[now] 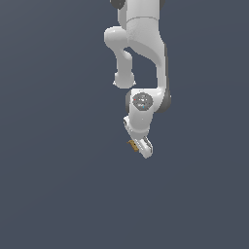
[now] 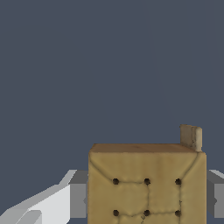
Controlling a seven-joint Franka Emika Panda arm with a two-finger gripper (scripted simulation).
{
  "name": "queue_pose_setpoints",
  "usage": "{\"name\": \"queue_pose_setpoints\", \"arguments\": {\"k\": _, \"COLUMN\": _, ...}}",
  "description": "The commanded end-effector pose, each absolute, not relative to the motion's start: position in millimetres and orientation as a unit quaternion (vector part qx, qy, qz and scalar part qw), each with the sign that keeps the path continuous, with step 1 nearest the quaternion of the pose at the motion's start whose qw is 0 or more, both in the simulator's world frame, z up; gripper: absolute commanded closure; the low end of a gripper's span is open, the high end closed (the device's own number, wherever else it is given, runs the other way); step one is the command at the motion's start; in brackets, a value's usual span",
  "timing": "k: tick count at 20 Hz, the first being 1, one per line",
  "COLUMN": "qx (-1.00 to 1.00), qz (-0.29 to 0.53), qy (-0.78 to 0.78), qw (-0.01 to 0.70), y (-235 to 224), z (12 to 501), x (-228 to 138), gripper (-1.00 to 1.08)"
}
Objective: Pick up the object and move it to a goal position.
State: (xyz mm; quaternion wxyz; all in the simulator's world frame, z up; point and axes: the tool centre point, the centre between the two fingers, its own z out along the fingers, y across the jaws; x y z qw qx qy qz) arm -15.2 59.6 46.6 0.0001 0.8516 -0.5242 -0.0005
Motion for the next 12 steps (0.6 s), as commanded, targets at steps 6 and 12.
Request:
{"name": "queue_pose_setpoints", "arguments": {"k": 6, "qx": 0.851, "qz": 0.000, "qy": -0.525, "qw": 0.000, "y": 48, "z": 107, "x": 3, "gripper": 1.08}}
{"name": "queue_pose_setpoints", "arguments": {"k": 12, "qx": 0.851, "qz": 0.000, "qy": -0.525, "qw": 0.000, "y": 42, "z": 143, "x": 15, "gripper": 1.08}}
